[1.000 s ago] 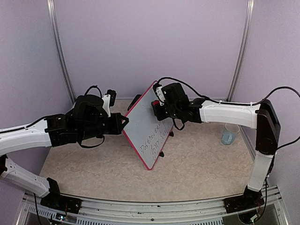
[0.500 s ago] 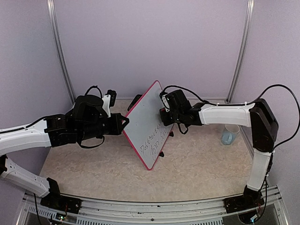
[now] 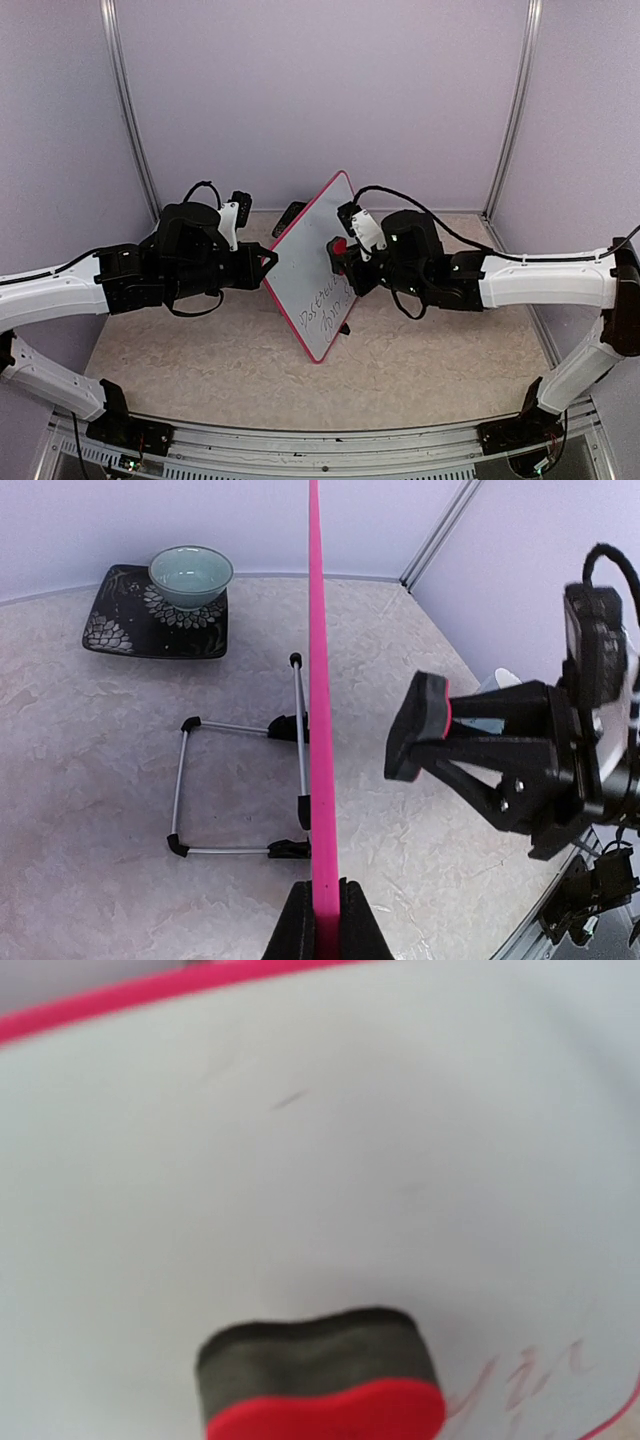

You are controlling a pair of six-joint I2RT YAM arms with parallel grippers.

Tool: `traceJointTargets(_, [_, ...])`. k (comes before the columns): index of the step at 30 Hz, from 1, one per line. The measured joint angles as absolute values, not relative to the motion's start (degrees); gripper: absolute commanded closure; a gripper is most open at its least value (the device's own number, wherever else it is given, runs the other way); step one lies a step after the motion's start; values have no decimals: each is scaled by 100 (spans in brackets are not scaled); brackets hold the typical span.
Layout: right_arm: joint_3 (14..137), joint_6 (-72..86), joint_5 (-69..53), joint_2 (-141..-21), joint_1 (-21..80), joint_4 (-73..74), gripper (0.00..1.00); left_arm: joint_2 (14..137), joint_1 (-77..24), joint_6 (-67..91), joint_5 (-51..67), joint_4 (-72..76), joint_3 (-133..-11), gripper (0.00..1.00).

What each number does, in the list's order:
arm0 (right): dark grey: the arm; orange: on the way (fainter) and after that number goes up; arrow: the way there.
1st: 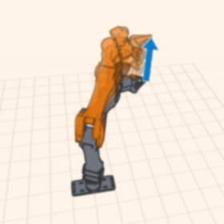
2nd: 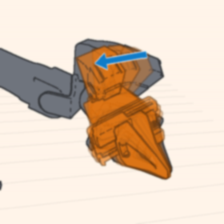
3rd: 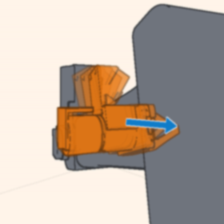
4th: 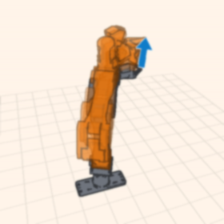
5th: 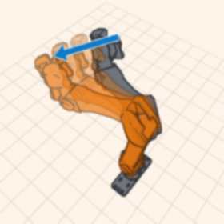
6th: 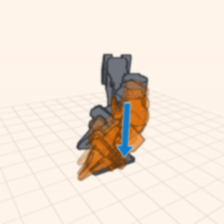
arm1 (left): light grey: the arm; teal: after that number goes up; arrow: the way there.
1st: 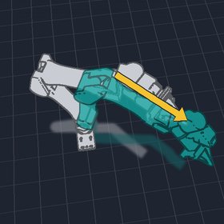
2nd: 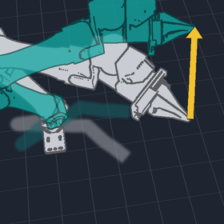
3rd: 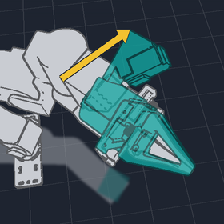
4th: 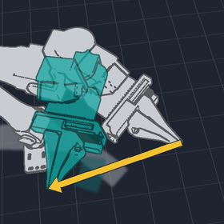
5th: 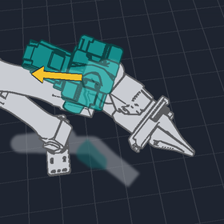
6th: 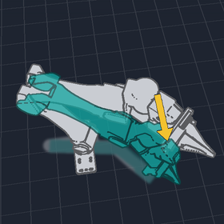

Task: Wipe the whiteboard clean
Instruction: Erase the whiteboard at the center of the board.

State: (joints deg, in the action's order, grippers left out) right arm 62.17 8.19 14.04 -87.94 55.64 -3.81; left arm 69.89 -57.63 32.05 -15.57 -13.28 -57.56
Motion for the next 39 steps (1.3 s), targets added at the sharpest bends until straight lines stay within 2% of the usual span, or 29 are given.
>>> traceJointTargets(7, [5002, 513, 1599, -8580, 6377, -1212, 74, 6989, -5763, 3208, -1544, -1323, -5756, 100])
traceJointTargets(11, [4805, 473, 1859, -8702, 6766, -1485, 74, 6989, -5765, 3210, -1544, -1319, -5756, 100])
traceJointTargets(22, [5610, 674, 2827, -9819, 7369, -1509, 75, 6991, -5780, 3208, -1557, -1306, -5756, 100])
traceJointTargets(39, [6104, 1459, 3533, -10134, 7522, -849, 75, 6963, -5778, 3146, -1721, -1409, -5734, 100])
